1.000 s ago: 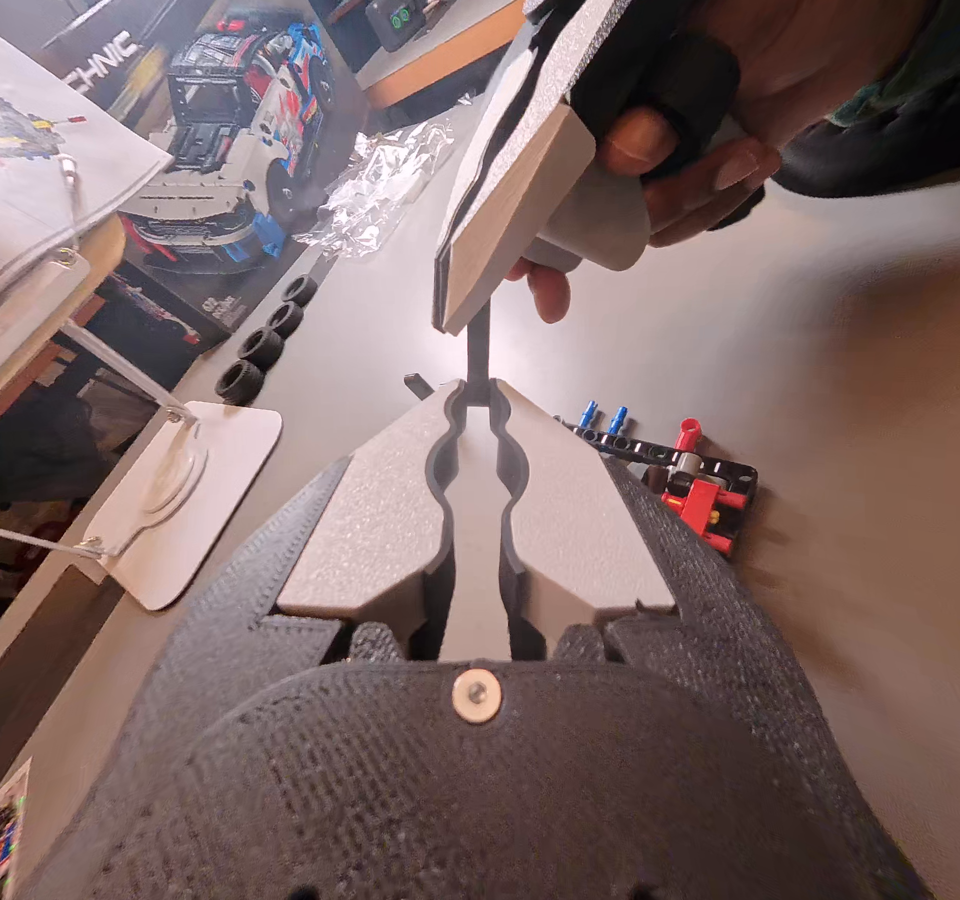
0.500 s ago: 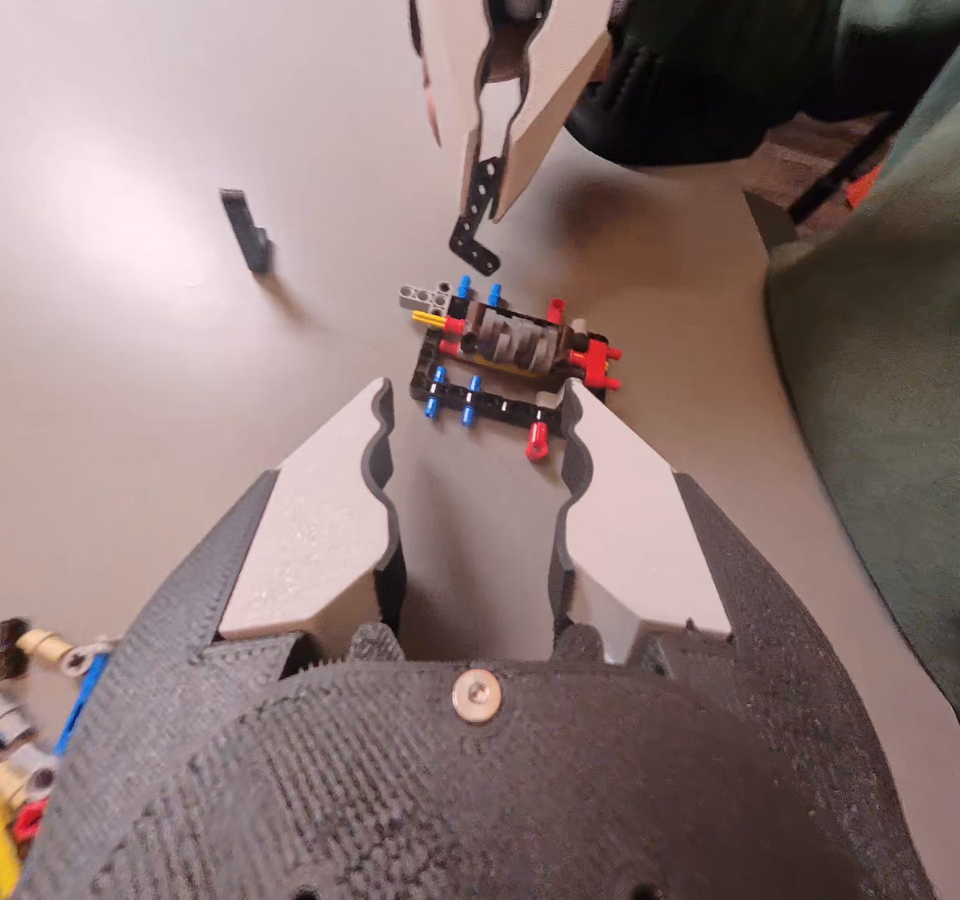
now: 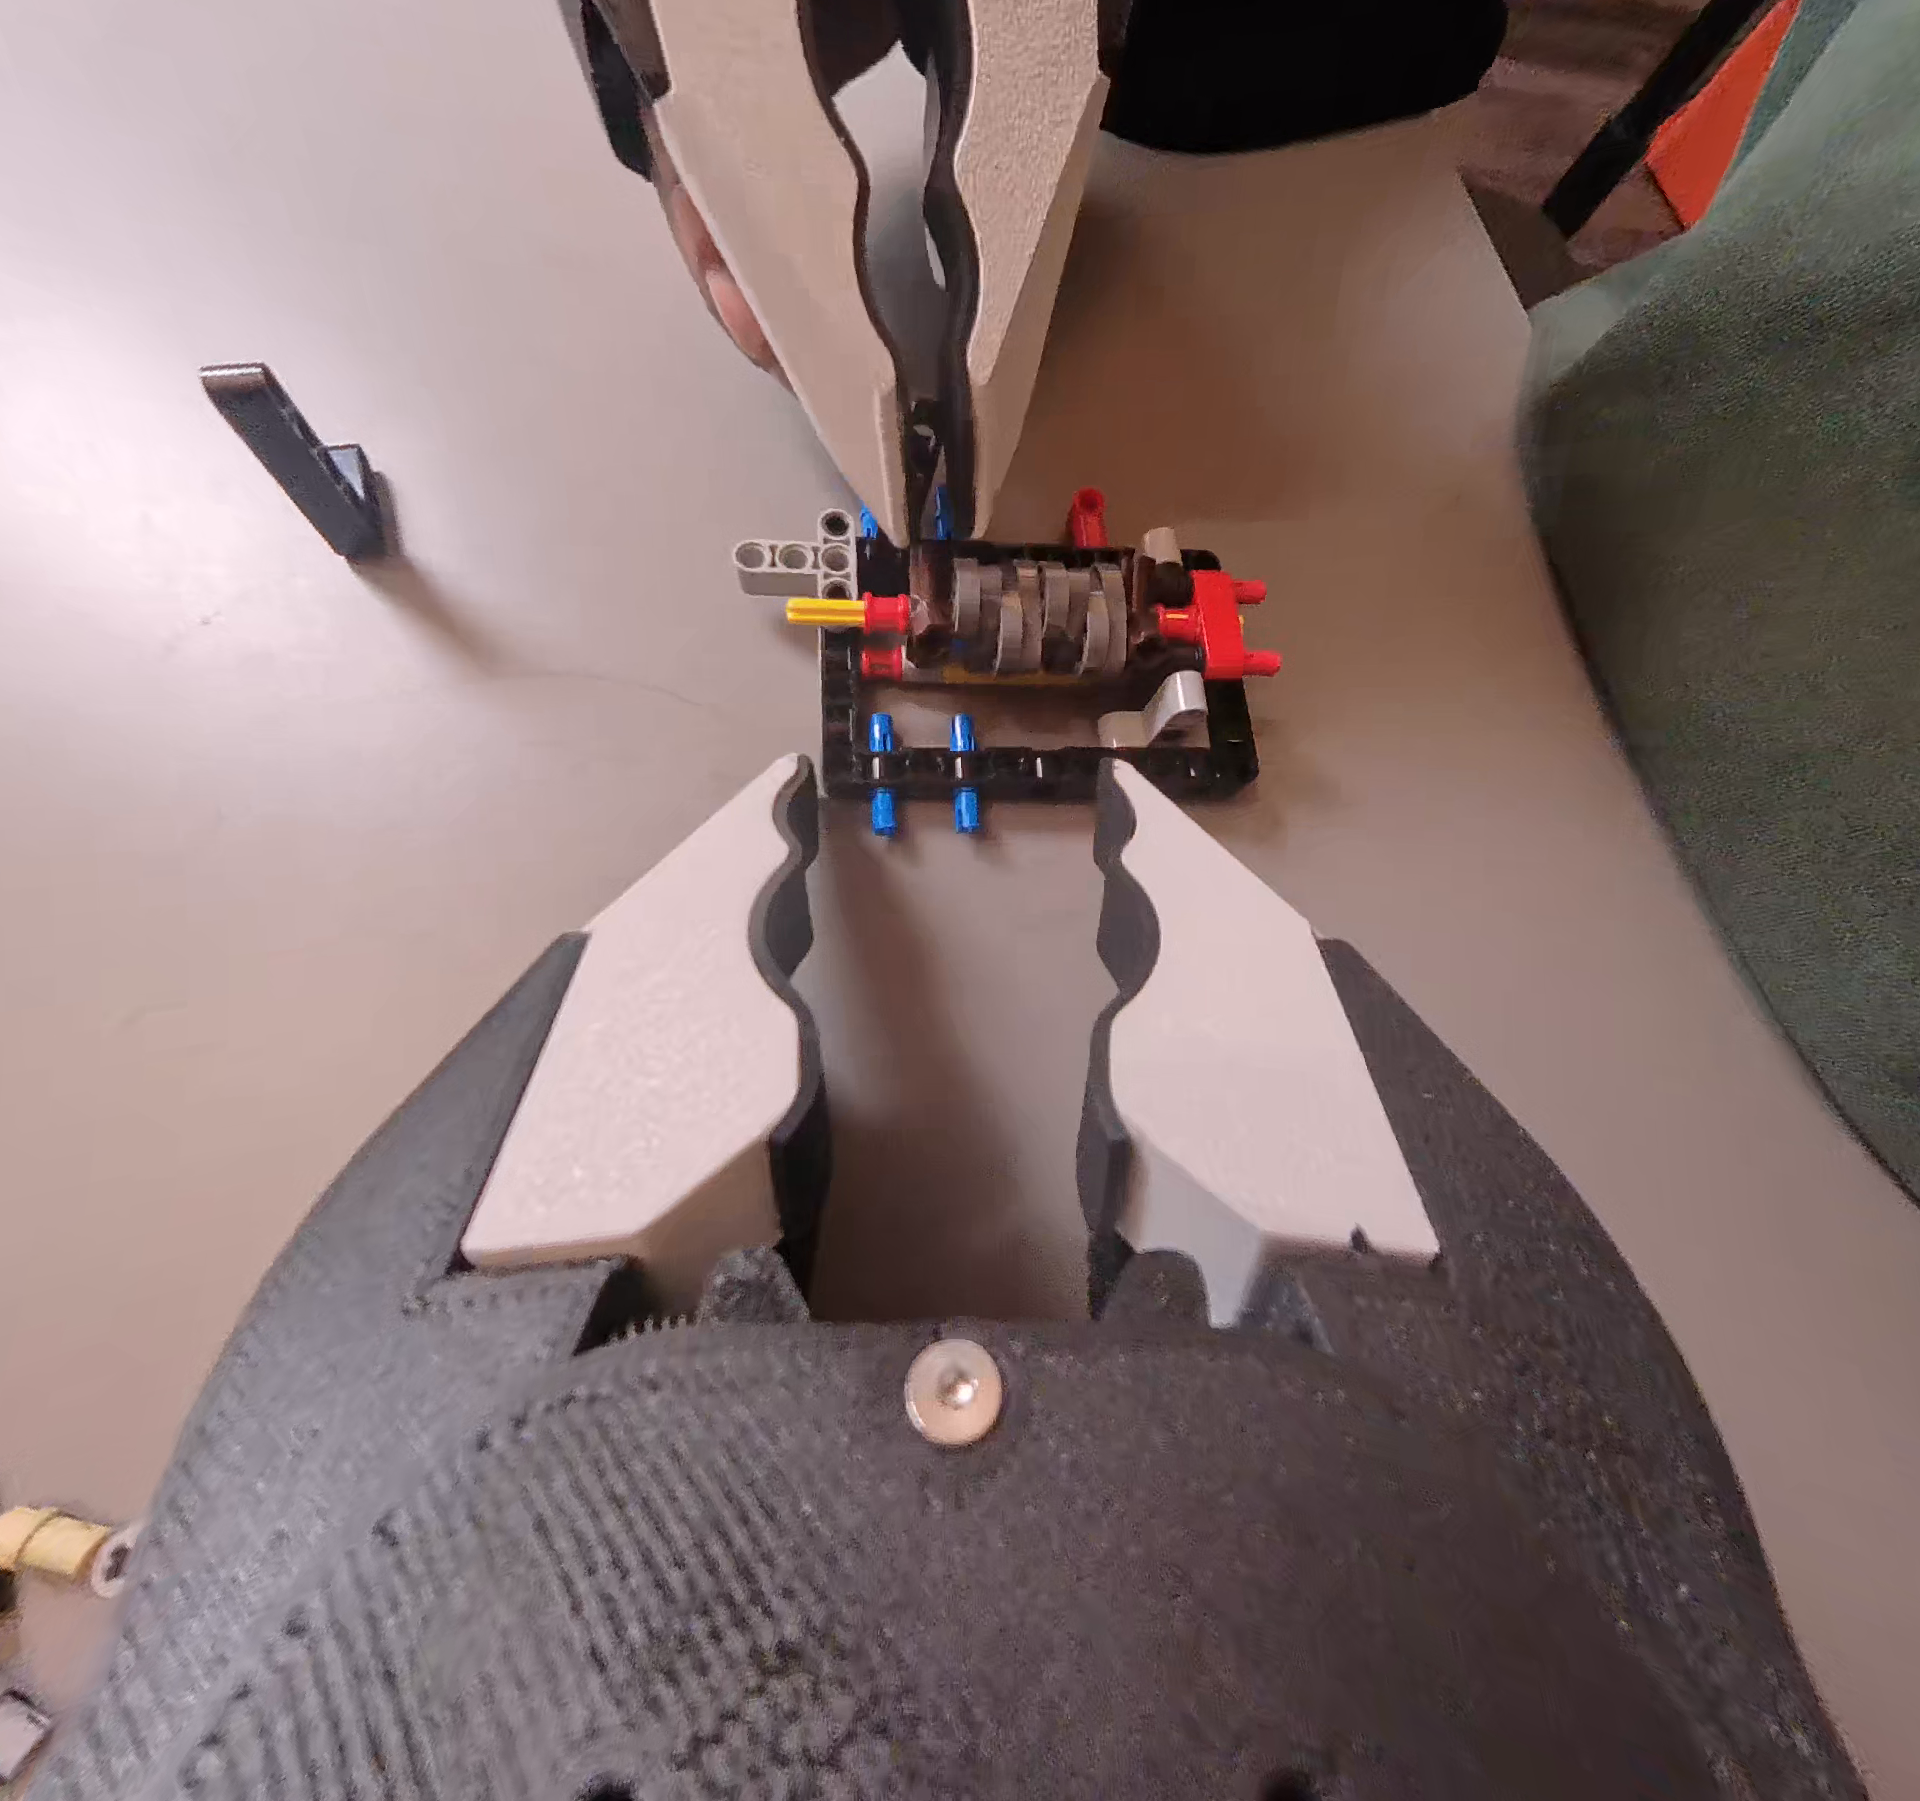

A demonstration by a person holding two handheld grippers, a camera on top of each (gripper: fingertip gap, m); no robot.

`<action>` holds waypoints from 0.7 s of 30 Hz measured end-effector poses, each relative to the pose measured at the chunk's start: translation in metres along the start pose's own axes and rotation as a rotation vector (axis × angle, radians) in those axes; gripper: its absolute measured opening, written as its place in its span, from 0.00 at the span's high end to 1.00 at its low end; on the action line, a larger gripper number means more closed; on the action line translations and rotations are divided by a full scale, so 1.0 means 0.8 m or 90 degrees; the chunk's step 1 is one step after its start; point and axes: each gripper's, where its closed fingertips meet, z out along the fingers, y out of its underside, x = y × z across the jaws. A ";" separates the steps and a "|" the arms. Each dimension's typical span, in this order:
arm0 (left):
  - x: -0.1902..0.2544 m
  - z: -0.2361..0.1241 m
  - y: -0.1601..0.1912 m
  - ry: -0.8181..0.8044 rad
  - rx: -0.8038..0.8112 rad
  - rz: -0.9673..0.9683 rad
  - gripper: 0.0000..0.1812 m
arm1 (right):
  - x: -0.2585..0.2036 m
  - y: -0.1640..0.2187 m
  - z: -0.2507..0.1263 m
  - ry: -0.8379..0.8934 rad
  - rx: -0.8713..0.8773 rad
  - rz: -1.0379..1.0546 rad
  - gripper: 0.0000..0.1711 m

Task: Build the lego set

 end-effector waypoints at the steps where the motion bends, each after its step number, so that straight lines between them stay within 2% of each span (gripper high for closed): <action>1: -0.001 0.001 0.000 0.003 -0.003 0.002 0.71 | 0.000 0.002 0.001 -0.012 -0.015 -0.005 0.98; 9: -0.011 0.000 -0.008 0.007 0.000 0.009 0.79 | -0.003 0.006 0.005 -0.089 -0.121 -0.038 0.97; 15: -0.024 0.005 -0.018 -0.026 -0.006 0.017 0.77 | -0.005 0.007 0.006 -0.131 -0.156 -0.056 0.97; 21: -0.023 0.016 -0.014 -0.011 -0.035 0.023 0.76 | -0.006 0.007 0.006 -0.146 -0.166 -0.071 0.96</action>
